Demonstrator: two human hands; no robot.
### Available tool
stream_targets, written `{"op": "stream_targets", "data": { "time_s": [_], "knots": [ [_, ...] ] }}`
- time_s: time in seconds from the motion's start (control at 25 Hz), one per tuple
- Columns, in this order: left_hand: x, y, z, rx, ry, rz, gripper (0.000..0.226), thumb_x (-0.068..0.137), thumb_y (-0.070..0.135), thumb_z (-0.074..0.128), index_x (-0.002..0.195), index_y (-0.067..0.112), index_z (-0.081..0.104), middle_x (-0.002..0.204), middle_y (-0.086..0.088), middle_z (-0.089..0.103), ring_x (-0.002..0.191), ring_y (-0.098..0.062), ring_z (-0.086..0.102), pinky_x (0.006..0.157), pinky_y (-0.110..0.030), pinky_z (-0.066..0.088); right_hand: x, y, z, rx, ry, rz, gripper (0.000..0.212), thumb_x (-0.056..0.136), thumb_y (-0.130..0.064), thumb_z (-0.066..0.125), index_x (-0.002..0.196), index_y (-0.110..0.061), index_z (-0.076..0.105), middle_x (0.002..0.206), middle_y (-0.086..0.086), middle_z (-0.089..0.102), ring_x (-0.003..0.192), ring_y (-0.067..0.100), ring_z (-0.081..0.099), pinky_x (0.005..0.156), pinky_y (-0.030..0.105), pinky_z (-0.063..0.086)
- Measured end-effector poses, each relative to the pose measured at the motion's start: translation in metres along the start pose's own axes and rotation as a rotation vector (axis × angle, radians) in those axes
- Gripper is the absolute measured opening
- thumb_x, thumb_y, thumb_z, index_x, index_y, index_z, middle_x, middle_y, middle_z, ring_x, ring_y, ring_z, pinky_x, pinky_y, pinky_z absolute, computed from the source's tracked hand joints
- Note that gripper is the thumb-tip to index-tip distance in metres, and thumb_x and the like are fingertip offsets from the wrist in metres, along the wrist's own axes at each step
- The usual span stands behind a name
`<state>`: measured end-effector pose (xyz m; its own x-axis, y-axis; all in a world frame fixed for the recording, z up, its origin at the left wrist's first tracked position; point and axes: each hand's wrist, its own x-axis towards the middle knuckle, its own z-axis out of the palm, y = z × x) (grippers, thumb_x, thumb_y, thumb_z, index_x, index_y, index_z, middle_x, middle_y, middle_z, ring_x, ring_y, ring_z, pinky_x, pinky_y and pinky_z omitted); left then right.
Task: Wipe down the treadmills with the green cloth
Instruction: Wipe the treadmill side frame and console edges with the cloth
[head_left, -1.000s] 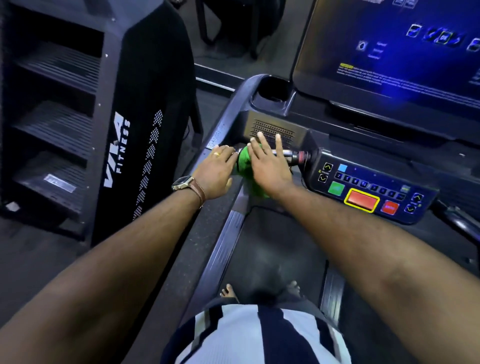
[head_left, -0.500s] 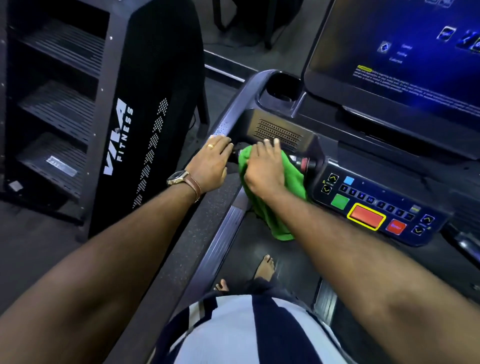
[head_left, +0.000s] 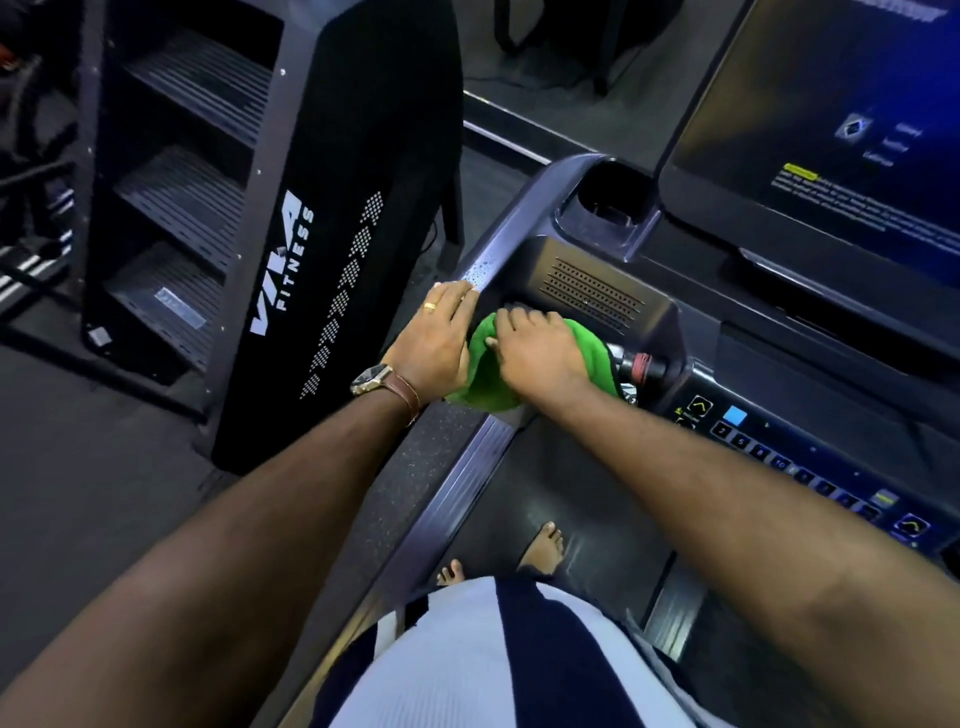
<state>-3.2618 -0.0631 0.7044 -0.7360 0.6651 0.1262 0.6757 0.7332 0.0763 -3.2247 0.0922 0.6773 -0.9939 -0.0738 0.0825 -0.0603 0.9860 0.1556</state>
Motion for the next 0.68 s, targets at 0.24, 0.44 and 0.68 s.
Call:
{"op": "stream_targets", "data": {
  "time_s": [0.24, 0.44, 0.68],
  "knots": [
    [0.002, -0.002, 0.004, -0.032, 0.007, -0.030, 0.063, 0.066, 0.006, 0.057, 0.126, -0.011, 0.047, 0.126, -0.025, 0.049, 0.115, -0.039, 0.045, 0.112, -0.040, 0.026, 0.003, 0.004, -0.020, 0.160, -0.192, 0.304, 0.036, 0.093, -0.027, 0.038, 0.090, -0.012, 0.069, 0.089, 0.011, 0.072, 0.082, 0.031, 0.068, 0.077, 0.038, 0.043],
    [0.003, -0.003, 0.007, -0.060, 0.019, -0.026, 0.059, 0.069, 0.005, 0.050, 0.125, -0.011, 0.047, 0.124, -0.026, 0.050, 0.113, -0.040, 0.046, 0.110, -0.038, 0.027, 0.017, 0.013, -0.024, 0.184, -0.262, 0.034, 0.039, 0.101, -0.034, 0.033, 0.119, -0.012, 0.060, 0.117, 0.011, 0.066, 0.100, 0.034, 0.065, 0.078, 0.040, 0.047],
    [0.000, -0.004, 0.007, -0.097, 0.048, -0.076, 0.059, 0.069, 0.001, 0.057, 0.127, -0.008, 0.046, 0.126, -0.023, 0.047, 0.117, -0.036, 0.043, 0.111, -0.031, 0.023, -0.060, 0.065, -0.009, -0.032, -0.058, 0.340, 0.043, 0.096, -0.042, 0.036, 0.090, -0.008, 0.063, 0.085, 0.016, 0.067, 0.076, 0.033, 0.062, 0.070, 0.041, 0.042]
  ]
}}
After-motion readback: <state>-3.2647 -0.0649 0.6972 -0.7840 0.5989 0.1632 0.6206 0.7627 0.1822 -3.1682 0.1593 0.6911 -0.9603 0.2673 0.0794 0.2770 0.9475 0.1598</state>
